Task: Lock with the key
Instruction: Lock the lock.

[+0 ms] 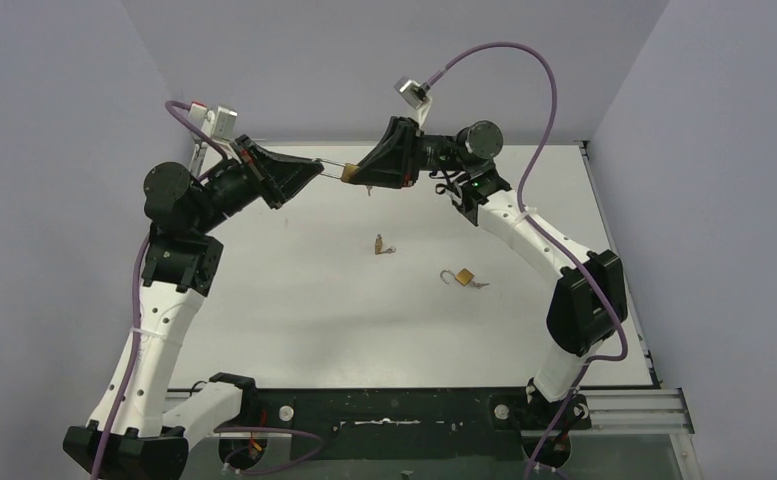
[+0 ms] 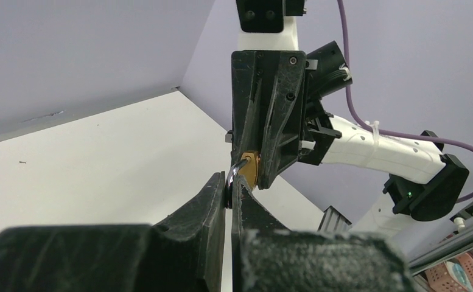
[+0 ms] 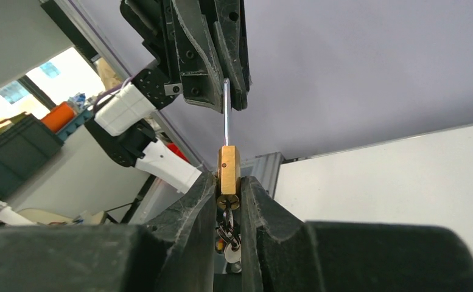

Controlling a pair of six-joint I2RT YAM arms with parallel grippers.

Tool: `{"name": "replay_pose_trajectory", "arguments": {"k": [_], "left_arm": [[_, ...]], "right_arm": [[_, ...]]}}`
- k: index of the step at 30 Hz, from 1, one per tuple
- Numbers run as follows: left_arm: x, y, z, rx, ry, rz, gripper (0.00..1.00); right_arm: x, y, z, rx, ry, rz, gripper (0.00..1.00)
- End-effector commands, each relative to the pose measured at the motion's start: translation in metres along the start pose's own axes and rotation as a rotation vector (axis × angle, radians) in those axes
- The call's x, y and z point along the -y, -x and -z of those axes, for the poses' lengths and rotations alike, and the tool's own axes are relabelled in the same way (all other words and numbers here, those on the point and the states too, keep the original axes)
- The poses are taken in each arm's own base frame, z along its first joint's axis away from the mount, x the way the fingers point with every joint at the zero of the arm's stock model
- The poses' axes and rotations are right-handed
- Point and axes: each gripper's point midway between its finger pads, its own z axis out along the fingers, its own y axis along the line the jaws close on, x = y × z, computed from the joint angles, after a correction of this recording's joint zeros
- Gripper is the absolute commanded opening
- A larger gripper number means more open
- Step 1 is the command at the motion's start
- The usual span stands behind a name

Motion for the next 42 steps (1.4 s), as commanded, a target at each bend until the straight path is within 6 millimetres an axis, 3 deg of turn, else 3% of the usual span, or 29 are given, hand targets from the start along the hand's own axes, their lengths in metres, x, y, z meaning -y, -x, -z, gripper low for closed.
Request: {"name": "replay_pose_trajectory", "arguments": {"k": [1, 5, 17, 27, 42], "left_arm": [[0.020, 0.022, 0.008, 0.055, -0.019, -0.097, 0.00], [0.023, 0.025, 0.006, 0.079, -0.034, -0.061, 0.00], [0.023, 0.019, 0.002, 0.095, -0.033, 0.035, 0.00], [0.015, 0.007, -0.005, 0.074, -0.025, 0.074, 0.00], [0.007, -0.041, -0.027, -0.004, 0.011, 0.151, 0.00]], "right_arm": [[-0.048, 0.028, 0.000, 0.011, 0.112, 0.020, 0.00], [-0.056, 0.027, 0.000, -0.008, 0.134, -0.004, 0.00], [-0.057, 0.020, -0.015, -0.039, 0.173, -0.025, 0.00], [-0.066, 0.021, -0.022, -0.045, 0.199, -0.017, 0.00], [-0.078, 0.026, -0.026, -0.043, 0.223, 0.012, 0.00]]}}
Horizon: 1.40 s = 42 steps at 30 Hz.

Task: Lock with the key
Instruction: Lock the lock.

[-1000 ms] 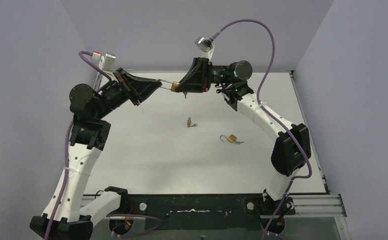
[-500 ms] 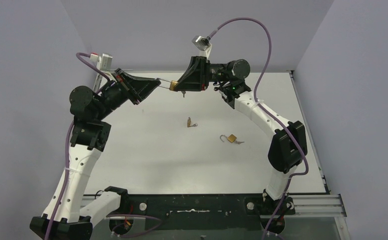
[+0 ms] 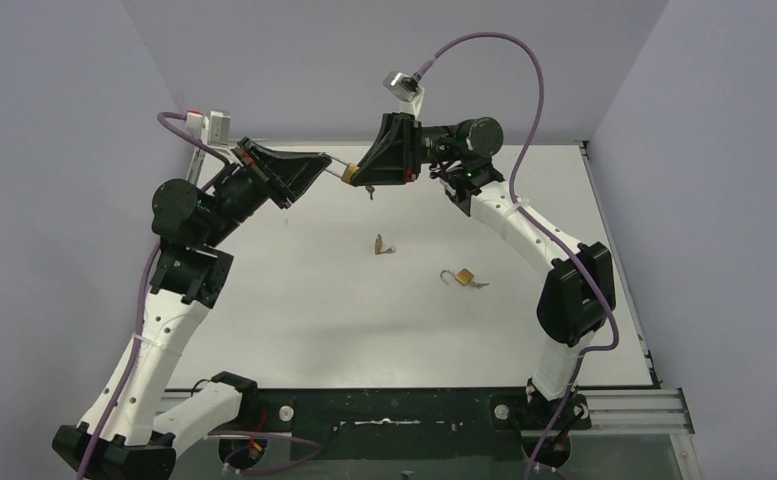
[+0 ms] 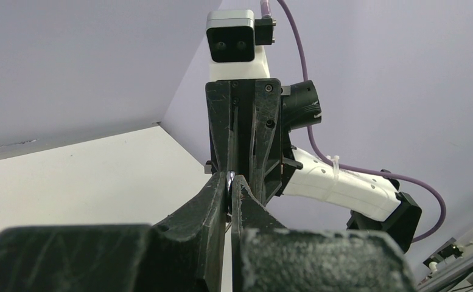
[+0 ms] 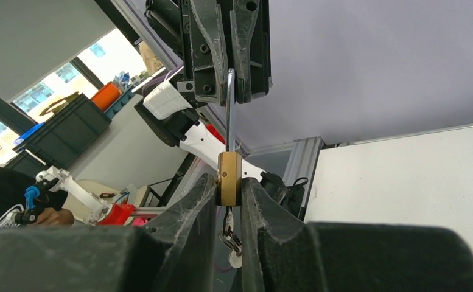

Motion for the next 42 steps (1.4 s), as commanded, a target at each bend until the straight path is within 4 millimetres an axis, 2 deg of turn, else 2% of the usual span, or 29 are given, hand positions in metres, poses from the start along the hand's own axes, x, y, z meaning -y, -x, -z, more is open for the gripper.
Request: {"name": "replay_pose_trajectory", "arguments": {"k": [1, 7, 14, 18, 20, 23, 28, 29, 32, 35, 39, 42], "left_arm": [[-0.028, -0.053, -0.007, -0.129, 0.055, 0.079, 0.00], [-0.043, -0.086, -0.001, -0.174, 0.090, 0.120, 0.00], [-0.042, -0.131, 0.000, -0.245, 0.092, 0.143, 0.00], [-0.041, -0.143, 0.001, -0.263, 0.089, 0.150, 0.00], [-0.040, -0.141, 0.000, -0.258, 0.088, 0.146, 0.00], [-0.036, -0.127, 0.000, -0.234, 0.086, 0.111, 0.00], [-0.036, -0.082, -0.004, -0.176, 0.063, 0.069, 0.00], [-0.035, -0.072, -0.005, -0.165, 0.055, 0.063, 0.00], [-0.033, -0.047, -0.010, -0.146, 0.039, 0.026, 0.00], [-0.029, -0.036, -0.013, -0.152, 0.025, -0.009, 0.00], [-0.023, -0.029, -0.015, -0.151, 0.013, -0.022, 0.00], [-0.023, -0.025, -0.013, -0.144, 0.029, -0.038, 0.00]], "right_arm": [[-0.050, 0.019, -0.024, 0.036, 0.093, 0.135, 0.00], [-0.059, 0.025, -0.024, 0.048, 0.106, 0.155, 0.00], [-0.062, 0.037, -0.026, 0.109, 0.109, 0.173, 0.00], [-0.065, 0.045, -0.026, 0.134, 0.109, 0.185, 0.00], [-0.066, 0.045, -0.026, 0.134, 0.108, 0.185, 0.00], [-0.064, 0.047, -0.024, 0.141, 0.091, 0.181, 0.00], [-0.053, 0.053, -0.011, 0.152, -0.011, 0.202, 0.00], [-0.052, 0.054, -0.008, 0.153, -0.033, 0.217, 0.06], [-0.055, 0.056, 0.003, 0.162, -0.075, 0.260, 0.49], [-0.057, 0.057, 0.015, 0.174, -0.109, 0.286, 0.74], [-0.062, 0.058, 0.033, 0.201, -0.154, 0.365, 0.90], [-0.039, 0.044, 0.043, 0.174, -0.283, 0.373, 0.90]]}}
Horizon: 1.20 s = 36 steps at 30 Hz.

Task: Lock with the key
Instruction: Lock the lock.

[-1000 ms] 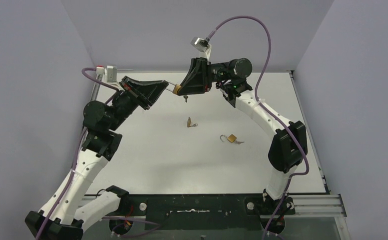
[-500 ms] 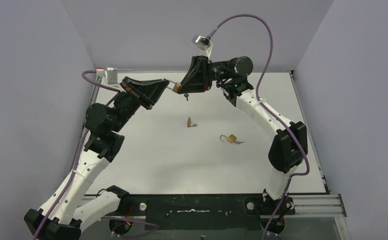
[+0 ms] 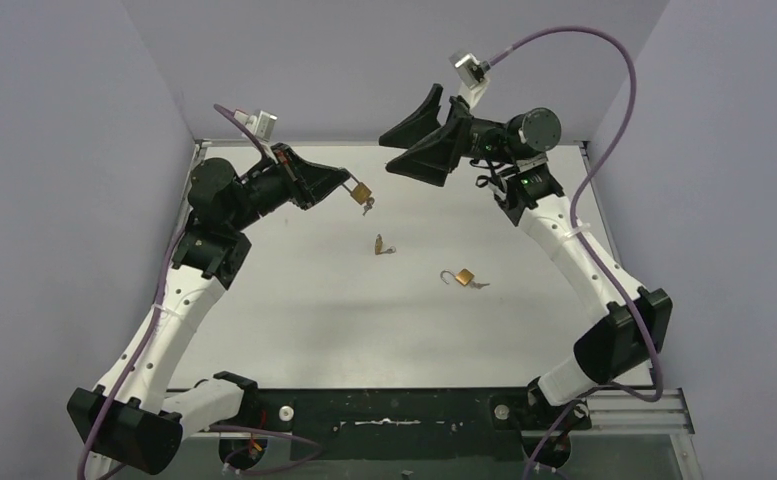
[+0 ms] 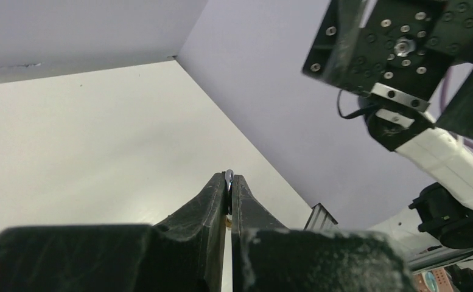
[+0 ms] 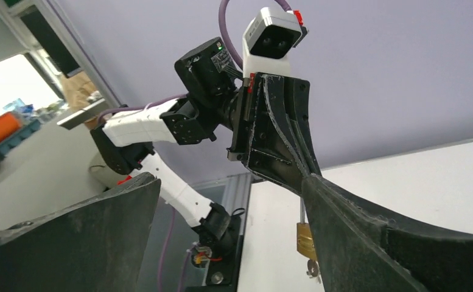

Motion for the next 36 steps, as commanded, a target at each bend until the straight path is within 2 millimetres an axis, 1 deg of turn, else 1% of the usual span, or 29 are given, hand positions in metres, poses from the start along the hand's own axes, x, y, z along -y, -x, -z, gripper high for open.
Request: {"name": "replay_pose_trajectory", "arguments": {"k": [1, 2, 4, 11, 14, 21, 27, 31, 34, 36], "left_arm": [[0.023, 0.023, 0.008, 0.028, -0.034, -0.081, 0.00], [0.023, 0.025, 0.009, 0.031, -0.029, -0.085, 0.00], [0.025, 0.028, 0.011, 0.037, -0.029, -0.093, 0.00], [0.037, 0.041, 0.013, 0.056, -0.046, -0.104, 0.00], [0.041, 0.044, 0.012, 0.059, -0.055, -0.102, 0.00], [0.035, 0.042, 0.011, 0.053, -0.039, -0.110, 0.00], [0.035, 0.042, 0.013, 0.054, -0.034, -0.122, 0.00], [0.035, 0.041, 0.014, 0.054, -0.036, -0.127, 0.00], [0.036, 0.041, 0.014, 0.051, -0.041, -0.131, 0.00], [0.037, 0.041, 0.014, 0.050, -0.043, -0.131, 0.00]], "right_arm": [[0.000, -0.001, 0.011, 0.010, -0.141, 0.179, 0.89], [0.008, -0.008, 0.016, -0.010, -0.194, 0.198, 0.88], [0.015, -0.022, 0.022, -0.048, -0.253, 0.220, 0.85], [0.038, -0.066, 0.038, -0.148, -0.343, 0.182, 0.82], [0.042, -0.079, 0.035, -0.169, -0.335, 0.166, 0.80], [0.039, -0.101, 0.013, -0.235, -0.284, 0.159, 0.74], [0.040, -0.107, 0.003, -0.250, -0.275, 0.164, 0.68], [0.045, -0.105, 0.000, -0.249, -0.285, 0.171, 0.63], [0.047, -0.101, -0.002, -0.242, -0.292, 0.182, 0.57], [0.048, -0.099, -0.004, -0.238, -0.294, 0.187, 0.56]]}}
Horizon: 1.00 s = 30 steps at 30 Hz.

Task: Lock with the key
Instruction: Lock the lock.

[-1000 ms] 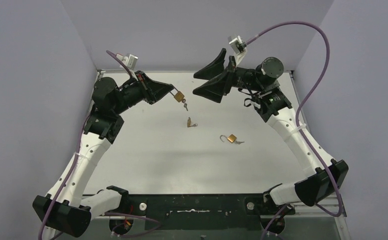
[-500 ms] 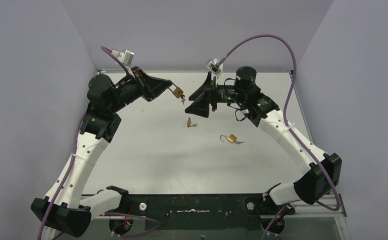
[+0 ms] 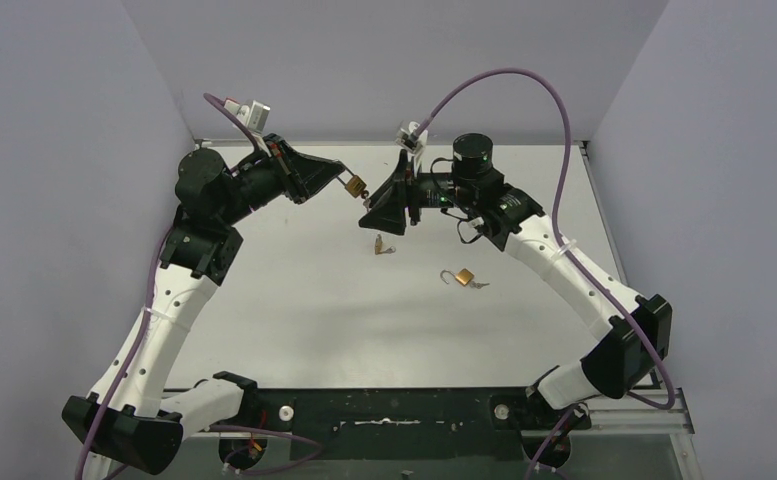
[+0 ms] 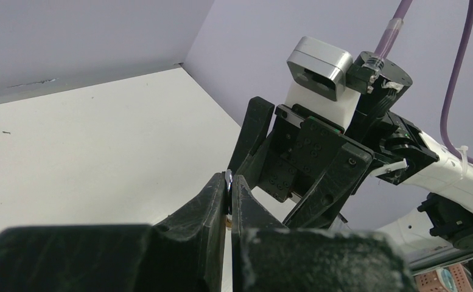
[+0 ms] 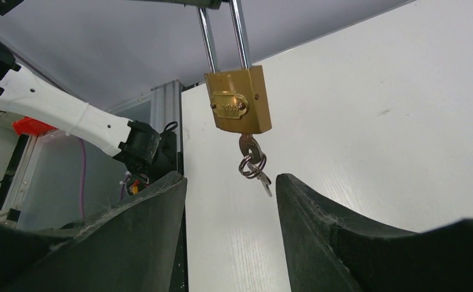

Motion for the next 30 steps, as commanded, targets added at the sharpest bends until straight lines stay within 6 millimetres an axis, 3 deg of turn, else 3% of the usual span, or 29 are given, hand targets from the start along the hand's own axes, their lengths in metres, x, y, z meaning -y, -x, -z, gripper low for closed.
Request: {"name": "replay_pose_trajectory", "arguments": {"k": [1, 4, 7, 10, 13, 23, 30], "left_arm": [[0.025, 0.027, 0.008, 0.067, -0.060, -0.079, 0.00], [0.027, 0.027, 0.009, 0.067, -0.063, -0.081, 0.00], [0.028, 0.029, 0.009, 0.069, -0.067, -0.086, 0.00], [0.026, 0.025, 0.011, 0.055, -0.054, -0.077, 0.00], [0.025, 0.025, 0.011, 0.054, -0.052, -0.079, 0.00], [0.013, 0.037, 0.018, 0.084, 0.014, -0.110, 0.00], [0.003, 0.053, 0.030, 0.128, 0.022, -0.070, 0.00]], "right_arm": [[-0.004, 0.036, -0.002, 0.073, -0.010, 0.102, 0.56], [-0.005, 0.038, -0.003, 0.075, -0.007, 0.106, 0.53], [-0.005, 0.039, -0.005, 0.074, -0.005, 0.105, 0.43], [-0.003, 0.038, -0.006, 0.066, -0.011, 0.098, 0.26], [-0.001, 0.035, -0.005, 0.047, -0.024, 0.092, 0.01], [0.000, 0.017, 0.006, 0.015, -0.078, 0.078, 0.00], [0.002, -0.019, 0.014, -0.030, -0.110, 0.028, 0.00]]}}
